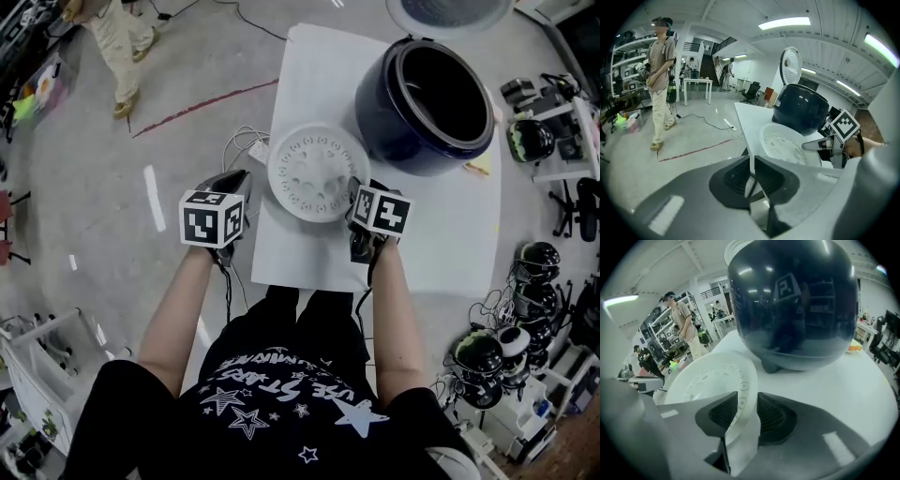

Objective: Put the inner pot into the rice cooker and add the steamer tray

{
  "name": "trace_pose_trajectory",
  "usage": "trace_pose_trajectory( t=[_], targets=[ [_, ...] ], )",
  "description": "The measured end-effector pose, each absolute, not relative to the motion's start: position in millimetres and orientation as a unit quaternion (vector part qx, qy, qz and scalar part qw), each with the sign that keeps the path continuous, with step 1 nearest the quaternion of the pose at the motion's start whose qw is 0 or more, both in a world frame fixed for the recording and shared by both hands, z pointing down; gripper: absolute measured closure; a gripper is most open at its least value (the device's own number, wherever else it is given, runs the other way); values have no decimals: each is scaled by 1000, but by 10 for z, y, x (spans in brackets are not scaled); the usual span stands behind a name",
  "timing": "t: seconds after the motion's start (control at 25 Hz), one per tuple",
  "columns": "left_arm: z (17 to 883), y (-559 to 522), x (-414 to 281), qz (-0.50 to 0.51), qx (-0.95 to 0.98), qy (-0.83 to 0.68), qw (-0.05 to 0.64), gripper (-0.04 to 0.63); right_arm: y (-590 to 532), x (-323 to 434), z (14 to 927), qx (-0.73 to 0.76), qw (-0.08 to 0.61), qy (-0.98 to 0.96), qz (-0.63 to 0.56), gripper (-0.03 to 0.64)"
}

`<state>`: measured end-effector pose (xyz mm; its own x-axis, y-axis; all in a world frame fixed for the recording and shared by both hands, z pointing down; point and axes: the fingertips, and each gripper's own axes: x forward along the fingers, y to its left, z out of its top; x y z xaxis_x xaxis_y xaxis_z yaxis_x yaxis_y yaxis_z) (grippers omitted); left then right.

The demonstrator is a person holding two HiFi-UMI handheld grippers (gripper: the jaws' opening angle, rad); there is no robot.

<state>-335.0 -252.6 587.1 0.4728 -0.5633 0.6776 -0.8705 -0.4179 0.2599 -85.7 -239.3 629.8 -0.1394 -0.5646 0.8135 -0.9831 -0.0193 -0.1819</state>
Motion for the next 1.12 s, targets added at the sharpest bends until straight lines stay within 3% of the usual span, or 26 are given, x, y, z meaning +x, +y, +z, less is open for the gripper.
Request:
trace_pose_trajectory(
  t=[0.08,0.28,0.56,1.12],
  targets=[
    [5897,-2490,-3340,255,803,-445,305,557,-2397,-840,6327,607,259,-639,396,502],
    [5955,-2429,-3334,255,802,-442,309,557,-2448,-808,6302,622,214,-632,409,556],
    [5802,-2482,-3339,242,806,-448,302,557,-2455,-871,6017,611,223,-664,369,557],
    [4990,-2673,-3561,192,808,-499,249,557,-2636,-994,4672,584,144,-739,302,558]
  ],
)
